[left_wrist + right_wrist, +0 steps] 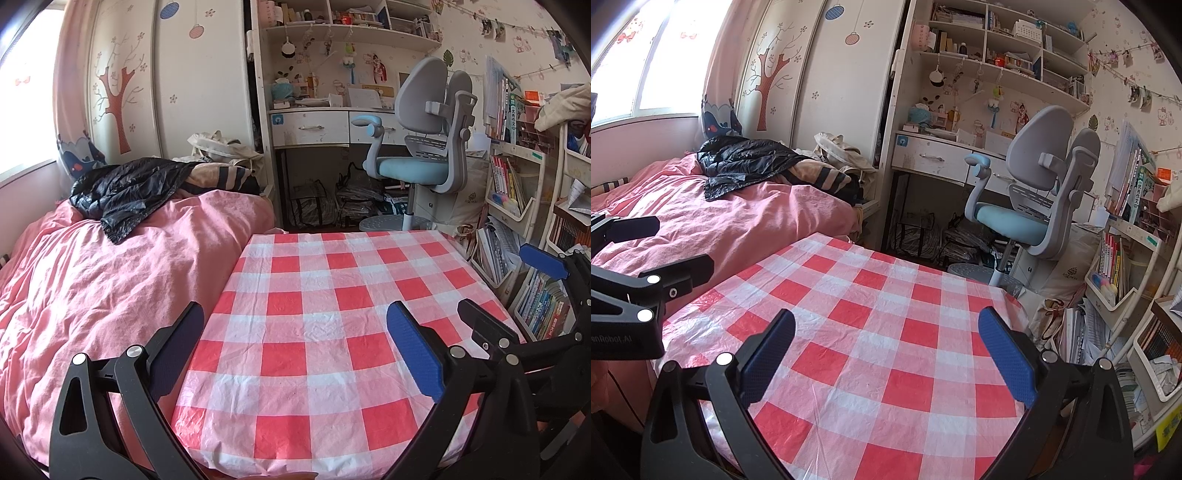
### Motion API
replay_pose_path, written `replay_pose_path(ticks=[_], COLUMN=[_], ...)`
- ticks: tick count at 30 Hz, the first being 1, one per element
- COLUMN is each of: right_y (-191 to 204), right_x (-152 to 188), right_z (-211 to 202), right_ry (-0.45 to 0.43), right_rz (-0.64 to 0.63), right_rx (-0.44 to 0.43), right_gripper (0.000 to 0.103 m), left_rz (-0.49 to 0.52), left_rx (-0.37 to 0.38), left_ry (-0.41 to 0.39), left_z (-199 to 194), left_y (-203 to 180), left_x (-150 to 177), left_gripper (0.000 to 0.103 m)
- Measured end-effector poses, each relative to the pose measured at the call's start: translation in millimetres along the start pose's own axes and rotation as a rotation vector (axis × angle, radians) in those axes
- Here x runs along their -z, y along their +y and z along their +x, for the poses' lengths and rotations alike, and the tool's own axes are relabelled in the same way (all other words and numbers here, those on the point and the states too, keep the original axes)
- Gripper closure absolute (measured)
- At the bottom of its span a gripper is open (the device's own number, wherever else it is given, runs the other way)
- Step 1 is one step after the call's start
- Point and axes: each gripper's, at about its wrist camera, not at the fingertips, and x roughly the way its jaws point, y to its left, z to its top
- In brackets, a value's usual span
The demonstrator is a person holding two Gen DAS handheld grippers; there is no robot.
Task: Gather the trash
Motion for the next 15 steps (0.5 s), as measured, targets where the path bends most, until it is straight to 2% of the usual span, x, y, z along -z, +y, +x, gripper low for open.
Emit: replay_pose_path(ticks=[15], right_y=[0.1], right_x=[0.3], right_z=[-0.7], right_ry=[0.001], right_rz=[-0.003], right_rx=[0.000], right_gripper=[0.008], left_rz=[0.001], left_rx=[-0.001], left_ry=[-0.001], left_z=[0.1], left_y=[0.3], left_x=[0.7], left_gripper=[0.007])
